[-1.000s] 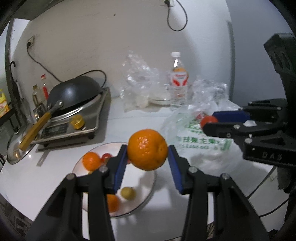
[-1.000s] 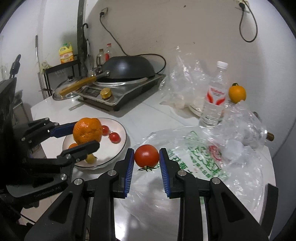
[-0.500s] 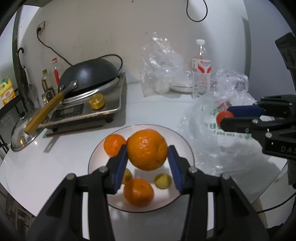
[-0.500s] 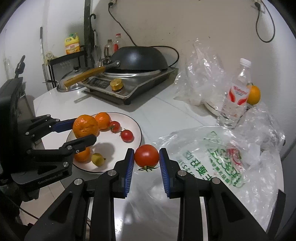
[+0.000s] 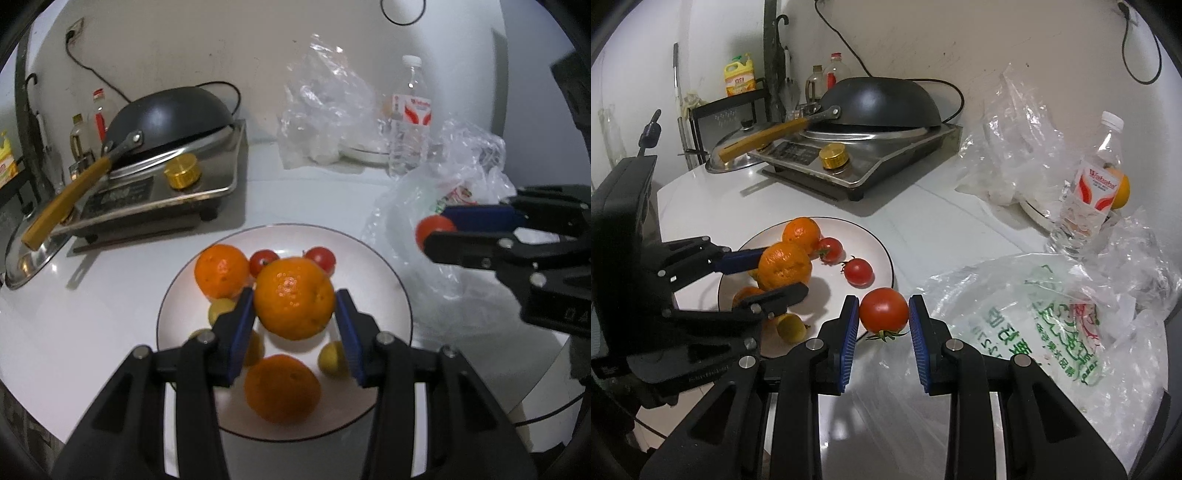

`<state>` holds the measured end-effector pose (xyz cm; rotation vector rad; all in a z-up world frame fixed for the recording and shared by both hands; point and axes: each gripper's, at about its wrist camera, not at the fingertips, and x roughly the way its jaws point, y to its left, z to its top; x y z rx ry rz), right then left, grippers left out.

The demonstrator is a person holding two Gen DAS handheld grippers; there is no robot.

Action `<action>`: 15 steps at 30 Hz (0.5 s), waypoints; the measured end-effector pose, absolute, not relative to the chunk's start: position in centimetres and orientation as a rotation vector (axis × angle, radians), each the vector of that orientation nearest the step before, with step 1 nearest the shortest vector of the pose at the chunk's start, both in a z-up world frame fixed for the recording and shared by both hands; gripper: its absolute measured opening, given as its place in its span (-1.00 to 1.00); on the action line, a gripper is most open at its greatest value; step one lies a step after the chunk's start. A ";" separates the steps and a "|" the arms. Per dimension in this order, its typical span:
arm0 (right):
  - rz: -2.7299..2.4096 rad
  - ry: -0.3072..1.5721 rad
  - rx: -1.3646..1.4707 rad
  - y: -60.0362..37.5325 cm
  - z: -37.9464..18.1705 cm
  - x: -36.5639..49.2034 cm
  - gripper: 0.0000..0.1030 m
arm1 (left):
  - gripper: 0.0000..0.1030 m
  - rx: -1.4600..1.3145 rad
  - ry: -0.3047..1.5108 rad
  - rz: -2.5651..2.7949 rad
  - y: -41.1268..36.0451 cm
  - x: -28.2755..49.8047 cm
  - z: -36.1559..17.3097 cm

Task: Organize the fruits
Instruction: 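Carry the mandarin in the left gripper and tomato in the right over the plate, then lower and open the left gripper on the plate while the right gripper releases the tomato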

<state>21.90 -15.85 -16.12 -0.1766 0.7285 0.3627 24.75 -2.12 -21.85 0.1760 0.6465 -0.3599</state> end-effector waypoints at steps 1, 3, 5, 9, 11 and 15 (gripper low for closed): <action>0.365 0.731 -0.177 -15.7 -16.2 22.0 -0.43 | -0.13 0.180 0.649 -0.367 -2.2 24.8 -21.9; 0.371 0.736 -0.182 -15.2 -16.4 22.2 -0.43 | -0.13 0.185 0.655 -0.374 -2.2 25.0 -22.1; 0.373 0.744 -0.184 -14.9 -16.7 22.5 -0.43 | -0.13 0.189 0.663 -0.383 -2.3 25.1 -22.3; 0.376 0.757 -0.188 -14.2 -17.2 23.1 -0.43 | -0.13 0.194 0.677 -0.396 -2.2 25.3 -22.8; 0.380 0.764 -0.196 -13.8 -17.5 23.4 -0.43 | -0.13 0.188 0.680 -0.398 -2.0 25.4 -22.9; 0.385 0.776 -0.205 -13.3 -17.9 24.0 -0.43 | -0.12 0.176 0.680 -0.403 -1.6 25.7 -23.0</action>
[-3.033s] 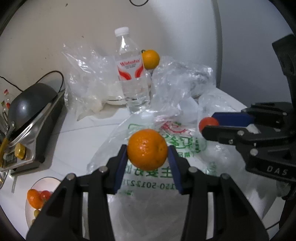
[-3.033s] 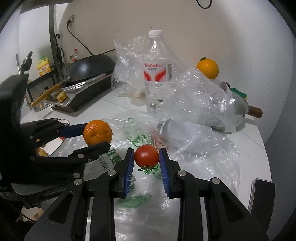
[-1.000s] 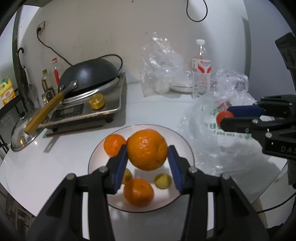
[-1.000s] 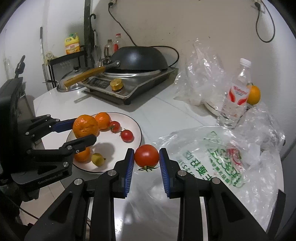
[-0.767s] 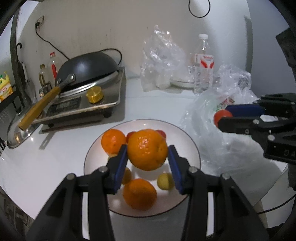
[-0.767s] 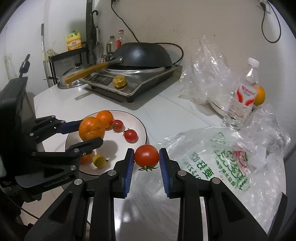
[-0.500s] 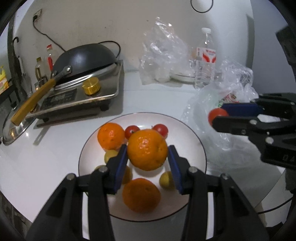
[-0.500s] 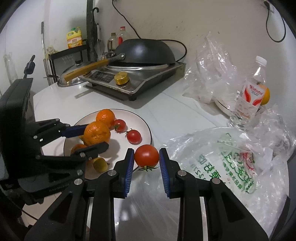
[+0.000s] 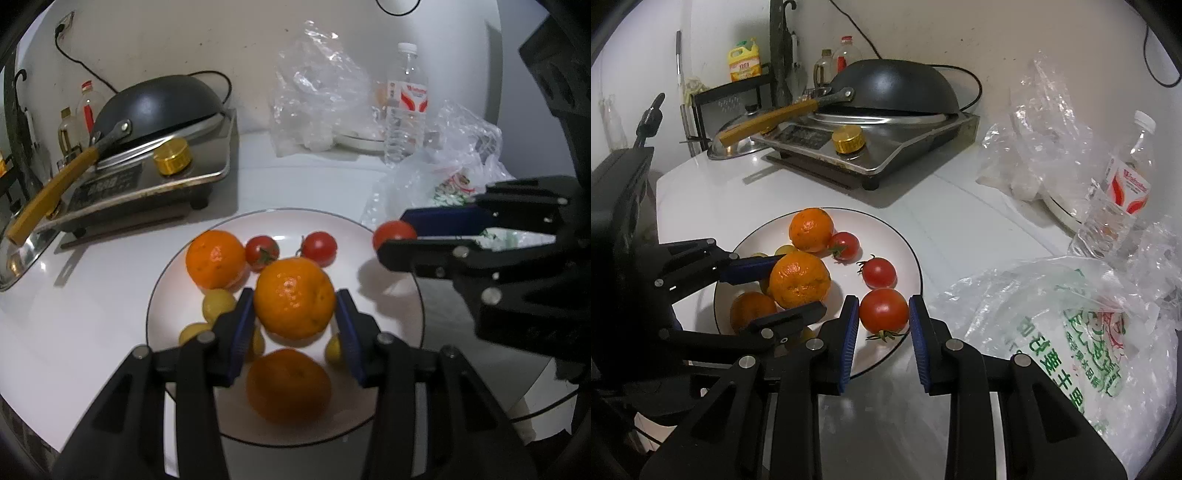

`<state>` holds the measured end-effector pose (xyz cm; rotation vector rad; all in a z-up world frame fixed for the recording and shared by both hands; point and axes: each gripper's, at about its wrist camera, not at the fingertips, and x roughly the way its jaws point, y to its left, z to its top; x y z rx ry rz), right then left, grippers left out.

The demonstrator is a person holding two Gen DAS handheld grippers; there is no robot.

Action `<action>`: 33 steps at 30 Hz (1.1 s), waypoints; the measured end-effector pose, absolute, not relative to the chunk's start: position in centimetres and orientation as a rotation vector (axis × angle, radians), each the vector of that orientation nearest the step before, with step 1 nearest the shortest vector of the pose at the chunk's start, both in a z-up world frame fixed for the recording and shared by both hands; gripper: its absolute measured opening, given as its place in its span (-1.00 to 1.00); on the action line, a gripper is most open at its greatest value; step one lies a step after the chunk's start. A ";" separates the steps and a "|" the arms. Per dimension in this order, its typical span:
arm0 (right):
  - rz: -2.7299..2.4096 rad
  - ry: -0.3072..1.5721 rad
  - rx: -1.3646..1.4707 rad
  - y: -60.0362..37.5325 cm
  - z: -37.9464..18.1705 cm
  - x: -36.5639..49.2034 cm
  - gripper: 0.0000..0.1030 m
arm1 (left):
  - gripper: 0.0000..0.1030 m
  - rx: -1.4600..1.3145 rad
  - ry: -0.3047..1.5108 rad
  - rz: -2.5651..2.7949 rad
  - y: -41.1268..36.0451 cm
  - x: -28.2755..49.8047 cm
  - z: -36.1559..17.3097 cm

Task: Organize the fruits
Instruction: 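Lower and open the left gripper on the plate while the right gripper releases the tomato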

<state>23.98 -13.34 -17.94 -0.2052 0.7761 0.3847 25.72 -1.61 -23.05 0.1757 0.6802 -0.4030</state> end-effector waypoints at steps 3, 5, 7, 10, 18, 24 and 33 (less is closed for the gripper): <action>0.383 0.786 -0.210 -13.0 -18.4 24.4 -0.43 | -0.11 0.180 0.681 -0.422 -1.7 25.7 -23.1; 0.380 0.792 -0.212 -12.9 -18.6 24.8 -0.43 | -0.11 0.183 0.682 -0.434 -1.8 25.6 -23.1; 0.377 0.796 -0.214 -12.9 -18.8 25.0 -0.43 | -0.11 0.176 0.682 -0.441 -1.7 25.6 -23.1; 0.376 0.800 -0.217 -12.8 -18.9 25.1 -0.43 | -0.10 0.169 0.684 -0.444 -1.8 25.6 -23.2; 0.382 0.808 -0.222 -12.6 -19.1 25.4 -0.43 | -0.09 0.159 0.667 -0.445 -1.4 25.3 -22.7; 0.391 0.815 -0.223 -12.4 -19.3 25.4 -0.43 | -0.09 0.157 0.658 -0.440 -1.0 24.8 -22.5; 0.402 0.850 -0.218 -11.9 -19.6 25.6 -0.43 | -0.09 0.153 0.659 -0.428 -0.5 24.4 -22.6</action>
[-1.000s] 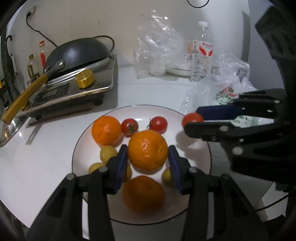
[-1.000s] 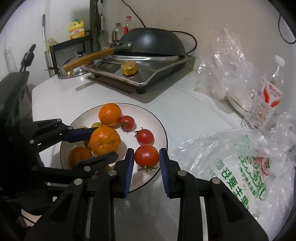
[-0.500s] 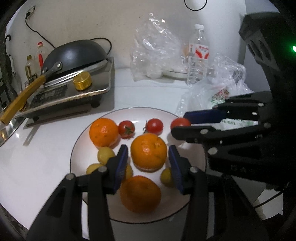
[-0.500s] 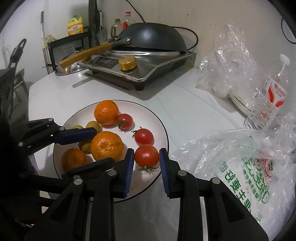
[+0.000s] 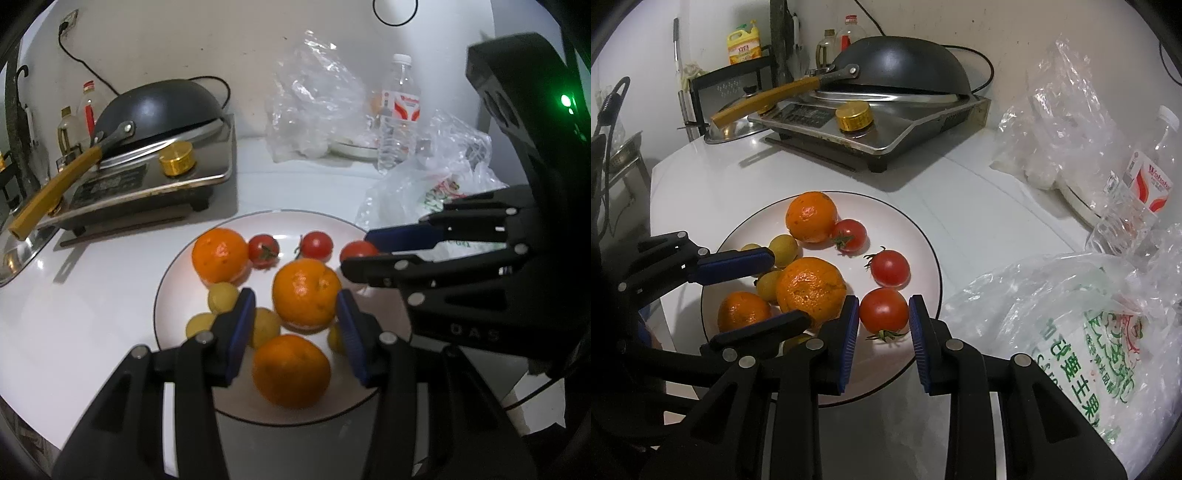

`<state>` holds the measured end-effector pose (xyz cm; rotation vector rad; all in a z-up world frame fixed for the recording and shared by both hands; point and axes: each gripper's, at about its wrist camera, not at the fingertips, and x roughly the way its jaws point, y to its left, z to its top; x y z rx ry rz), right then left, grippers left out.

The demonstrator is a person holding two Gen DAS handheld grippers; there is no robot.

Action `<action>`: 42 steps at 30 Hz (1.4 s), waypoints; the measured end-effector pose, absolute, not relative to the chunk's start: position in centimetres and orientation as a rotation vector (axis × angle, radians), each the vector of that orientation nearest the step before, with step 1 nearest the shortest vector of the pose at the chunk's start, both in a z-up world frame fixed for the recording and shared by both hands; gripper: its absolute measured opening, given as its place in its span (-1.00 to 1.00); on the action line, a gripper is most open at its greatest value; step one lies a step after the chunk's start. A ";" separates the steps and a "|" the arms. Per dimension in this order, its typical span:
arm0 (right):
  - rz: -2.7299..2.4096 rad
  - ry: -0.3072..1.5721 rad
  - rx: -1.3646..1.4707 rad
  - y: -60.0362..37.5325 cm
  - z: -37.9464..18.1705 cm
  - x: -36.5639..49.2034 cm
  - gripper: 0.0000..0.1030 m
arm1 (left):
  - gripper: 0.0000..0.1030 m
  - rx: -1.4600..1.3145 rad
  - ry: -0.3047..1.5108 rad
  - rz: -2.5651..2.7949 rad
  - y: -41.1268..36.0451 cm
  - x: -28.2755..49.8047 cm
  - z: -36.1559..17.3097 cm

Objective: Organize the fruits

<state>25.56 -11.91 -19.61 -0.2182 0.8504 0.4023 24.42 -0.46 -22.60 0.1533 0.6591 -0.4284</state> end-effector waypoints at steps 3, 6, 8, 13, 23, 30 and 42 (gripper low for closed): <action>0.408 0.858 -0.219 -11.8 -19.7 25.4 -0.43 | -0.09 0.156 0.663 -0.424 -0.4 24.1 -22.7; 0.405 0.868 -0.221 -11.7 -19.9 25.3 -0.43 | -0.08 0.160 0.667 -0.419 -0.3 24.0 -22.8; 0.405 0.875 -0.224 -11.7 -19.9 25.2 -0.43 | -0.08 0.157 0.667 -0.417 -0.3 23.9 -22.7; 0.407 0.874 -0.224 -11.4 -19.5 24.8 -0.42 | -0.08 0.157 0.668 -0.403 -0.2 23.7 -22.8; 0.408 0.855 -0.224 -11.6 -18.8 24.1 -0.37 | -0.08 0.167 0.668 -0.386 -0.3 23.1 -22.5; 0.404 0.821 -0.217 -12.3 -17.5 23.2 -0.37 | -0.08 0.174 0.658 -0.369 -0.7 22.2 -21.9; 0.378 0.738 -0.200 -14.7 -14.2 19.9 -0.29 | -0.05 0.172 0.602 -0.341 -1.3 19.7 -19.0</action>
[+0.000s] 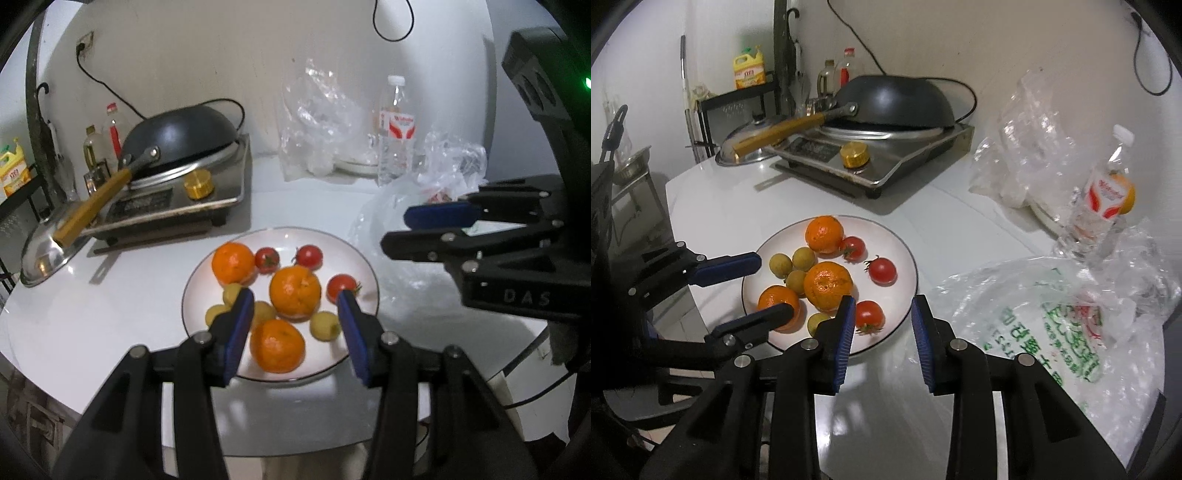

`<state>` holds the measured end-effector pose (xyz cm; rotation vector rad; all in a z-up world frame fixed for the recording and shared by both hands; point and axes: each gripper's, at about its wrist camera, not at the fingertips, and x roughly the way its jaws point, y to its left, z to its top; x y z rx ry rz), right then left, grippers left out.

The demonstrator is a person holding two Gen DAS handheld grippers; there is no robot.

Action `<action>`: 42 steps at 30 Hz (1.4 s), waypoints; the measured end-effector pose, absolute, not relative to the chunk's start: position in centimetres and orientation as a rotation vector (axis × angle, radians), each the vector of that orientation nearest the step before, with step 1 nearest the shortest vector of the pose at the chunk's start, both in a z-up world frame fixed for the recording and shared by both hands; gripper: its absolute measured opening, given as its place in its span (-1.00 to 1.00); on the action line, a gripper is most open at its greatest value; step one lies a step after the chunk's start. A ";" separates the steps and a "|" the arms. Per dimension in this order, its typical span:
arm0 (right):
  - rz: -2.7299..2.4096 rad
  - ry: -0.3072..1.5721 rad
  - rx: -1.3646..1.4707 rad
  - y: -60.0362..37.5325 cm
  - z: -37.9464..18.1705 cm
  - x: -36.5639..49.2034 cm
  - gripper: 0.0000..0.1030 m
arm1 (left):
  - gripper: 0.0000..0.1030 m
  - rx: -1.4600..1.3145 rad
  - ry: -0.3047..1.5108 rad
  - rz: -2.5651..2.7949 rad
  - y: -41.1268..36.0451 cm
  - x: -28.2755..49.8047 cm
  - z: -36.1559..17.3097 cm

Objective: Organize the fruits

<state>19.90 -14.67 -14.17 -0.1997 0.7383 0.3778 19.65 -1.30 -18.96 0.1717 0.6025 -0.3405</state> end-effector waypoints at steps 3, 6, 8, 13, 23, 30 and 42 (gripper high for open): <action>0.371 0.707 -0.193 -15.4 -13.0 18.8 -0.17 | 0.01 0.176 0.575 -0.331 -1.5 18.7 -17.8; 0.364 0.677 -0.188 -16.0 -11.8 17.7 -0.16 | 0.32 0.172 0.546 -0.326 -1.6 17.8 -16.5; 0.358 0.656 -0.186 -16.3 -10.9 16.9 -0.16 | 0.33 0.168 0.526 -0.324 -1.7 17.1 -15.6; 0.339 0.599 -0.181 -17.3 -8.6 14.7 -0.15 | 0.36 0.147 0.483 -0.314 -1.8 15.6 -13.4; 0.309 0.495 -0.198 -18.4 -3.9 10.3 -0.13 | 0.56 0.103 0.353 -0.301 -1.3 11.1 -7.8; 0.284 0.393 -0.181 -19.3 -0.2 7.3 0.01 | 0.80 0.093 0.255 -0.292 -1.2 8.3 -4.0; 0.262 0.261 -0.176 -20.4 4.7 3.3 0.02 | 0.81 0.069 0.169 -0.289 -1.2 4.9 1.1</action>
